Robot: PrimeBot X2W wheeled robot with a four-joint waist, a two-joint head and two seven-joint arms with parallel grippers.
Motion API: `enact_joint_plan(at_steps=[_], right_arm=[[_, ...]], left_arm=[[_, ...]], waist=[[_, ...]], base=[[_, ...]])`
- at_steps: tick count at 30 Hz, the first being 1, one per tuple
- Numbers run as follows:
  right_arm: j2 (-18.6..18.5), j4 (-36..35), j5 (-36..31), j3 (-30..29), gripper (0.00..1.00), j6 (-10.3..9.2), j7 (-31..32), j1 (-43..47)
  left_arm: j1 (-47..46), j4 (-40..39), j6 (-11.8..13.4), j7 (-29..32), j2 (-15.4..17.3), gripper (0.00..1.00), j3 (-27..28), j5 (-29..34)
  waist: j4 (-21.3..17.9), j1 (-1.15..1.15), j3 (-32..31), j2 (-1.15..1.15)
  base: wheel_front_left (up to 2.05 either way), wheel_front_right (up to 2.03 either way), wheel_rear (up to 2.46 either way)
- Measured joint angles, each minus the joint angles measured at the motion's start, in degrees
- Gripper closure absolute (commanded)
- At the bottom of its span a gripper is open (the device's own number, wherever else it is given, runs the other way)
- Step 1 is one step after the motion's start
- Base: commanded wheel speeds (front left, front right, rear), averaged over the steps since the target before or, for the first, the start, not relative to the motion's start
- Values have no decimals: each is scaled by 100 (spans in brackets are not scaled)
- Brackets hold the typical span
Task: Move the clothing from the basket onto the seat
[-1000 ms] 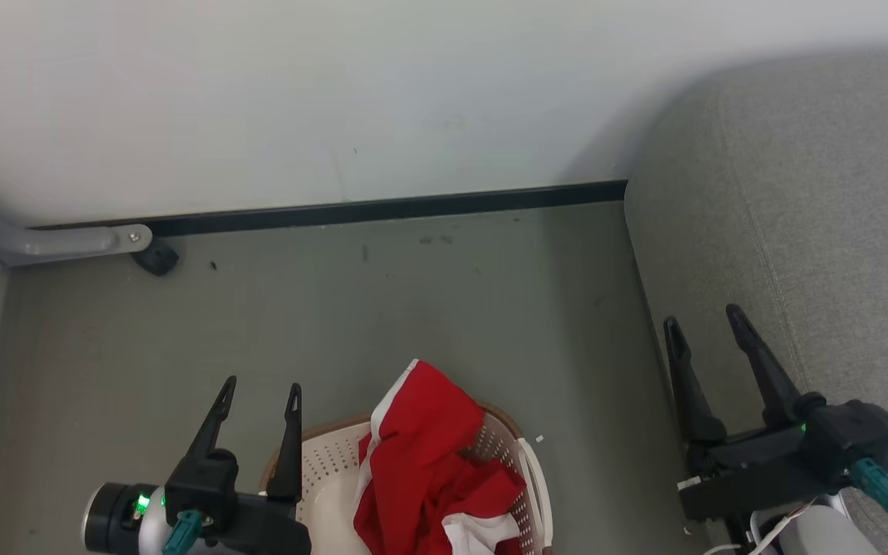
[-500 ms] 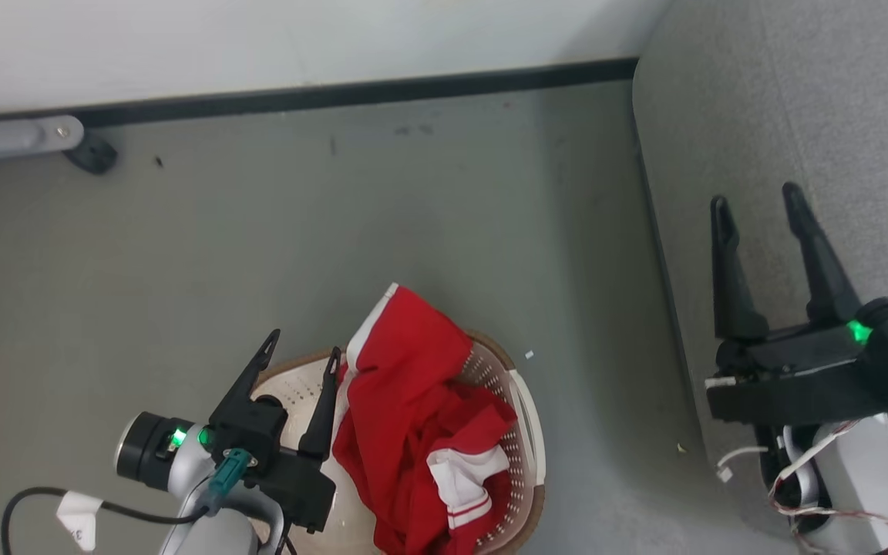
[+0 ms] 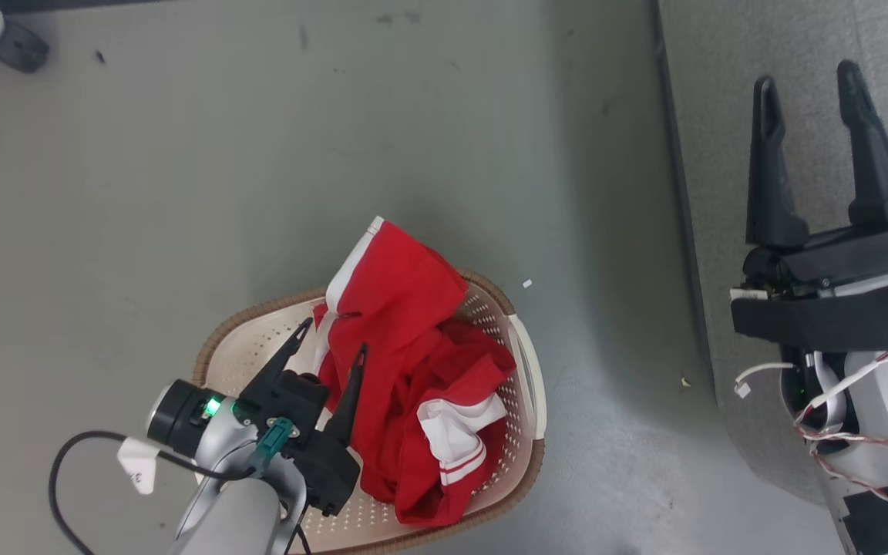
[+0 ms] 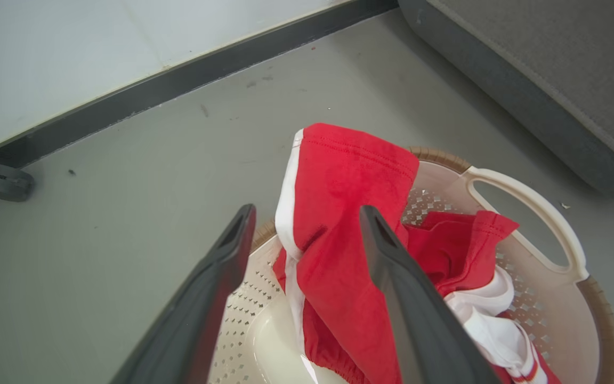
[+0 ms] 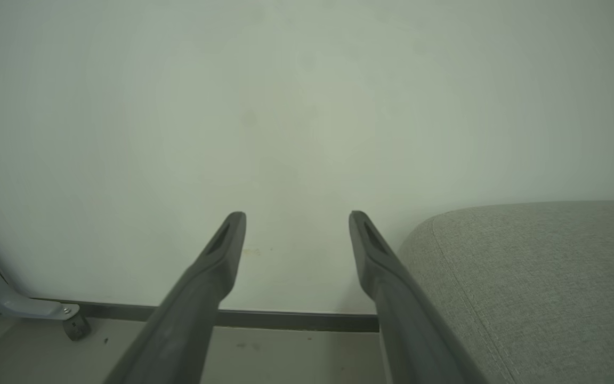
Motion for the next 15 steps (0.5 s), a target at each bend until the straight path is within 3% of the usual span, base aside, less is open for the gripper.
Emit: enact_joint_plan(at_steps=[15], right_arm=[[57,27,-81,-76,0,97,0,-505]], left_arm=[[-549,915,-100,-20,-140,0,-357,237]], waist=[[-83,0,667,0]], base=[[0,0,0]])
